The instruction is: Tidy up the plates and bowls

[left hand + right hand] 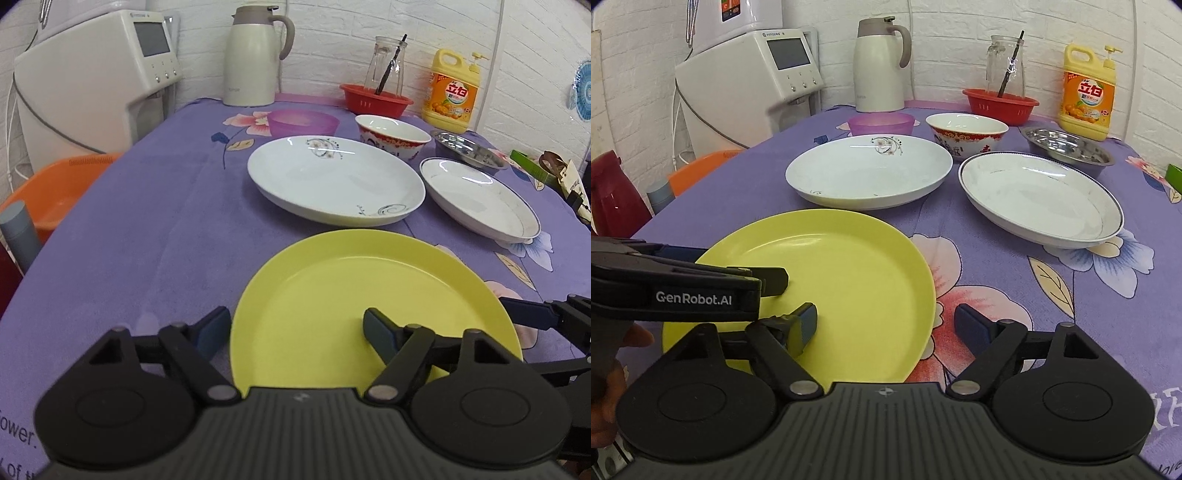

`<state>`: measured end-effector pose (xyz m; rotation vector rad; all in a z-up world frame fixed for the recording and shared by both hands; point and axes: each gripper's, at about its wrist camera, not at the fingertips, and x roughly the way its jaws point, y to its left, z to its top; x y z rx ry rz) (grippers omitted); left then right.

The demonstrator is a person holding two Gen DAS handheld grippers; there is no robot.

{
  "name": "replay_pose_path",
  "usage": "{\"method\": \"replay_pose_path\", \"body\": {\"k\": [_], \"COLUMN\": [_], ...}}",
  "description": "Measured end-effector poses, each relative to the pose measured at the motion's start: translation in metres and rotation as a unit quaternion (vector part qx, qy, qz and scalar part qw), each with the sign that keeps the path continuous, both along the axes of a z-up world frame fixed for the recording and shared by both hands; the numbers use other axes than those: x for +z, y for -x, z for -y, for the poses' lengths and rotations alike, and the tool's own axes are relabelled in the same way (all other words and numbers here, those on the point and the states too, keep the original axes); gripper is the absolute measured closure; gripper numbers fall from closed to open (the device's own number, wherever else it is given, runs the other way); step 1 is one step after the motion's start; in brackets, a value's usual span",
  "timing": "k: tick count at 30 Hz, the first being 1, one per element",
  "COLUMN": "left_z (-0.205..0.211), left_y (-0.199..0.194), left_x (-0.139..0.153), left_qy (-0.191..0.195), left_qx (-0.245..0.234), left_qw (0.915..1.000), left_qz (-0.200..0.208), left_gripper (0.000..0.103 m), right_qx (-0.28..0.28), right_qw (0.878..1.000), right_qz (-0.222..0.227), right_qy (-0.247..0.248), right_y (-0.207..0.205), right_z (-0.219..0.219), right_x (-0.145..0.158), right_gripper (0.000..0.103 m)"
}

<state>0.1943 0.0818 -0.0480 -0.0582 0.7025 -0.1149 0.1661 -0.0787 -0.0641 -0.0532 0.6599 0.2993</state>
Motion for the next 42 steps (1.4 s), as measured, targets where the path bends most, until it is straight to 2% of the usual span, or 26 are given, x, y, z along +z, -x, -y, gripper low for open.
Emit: {"method": "replay_pose_path", "body": {"k": [9, 15, 23, 42], "left_z": [0.007, 0.000, 0.003, -0.002], "left_y": [-0.005, -0.005, -0.008, -0.033], "left_x": [0.003, 0.017, 0.001, -0.001], "left_qy": [0.000, -0.002, -0.006, -0.014], "left_qx": [0.000, 0.001, 0.005, 0.003], "left_qw": [1.0000, 0.9999, 1.0000, 0.9999], "left_qz": [-0.003, 0.011, -0.003, 0.005], "left_gripper": [0.031, 0.031, 0.031, 0.031], "right_qx": [-0.012, -0.021, -0.017, 0.003], "right_qw": [1.000, 0.999, 1.000, 1.000], "right_qz": [0.010, 0.000, -0.005, -0.006], "right_qy": [0.005, -0.025, -0.010, 0.002], "right_y": [0.006, 0.002, 0.001, -0.020], "right_z": [-0.013, -0.014, -0.020, -0.030], "right_x": [-0.001, 0.009, 0.000, -0.001], "right_gripper": [0.000, 0.000, 0.000, 0.000]}}
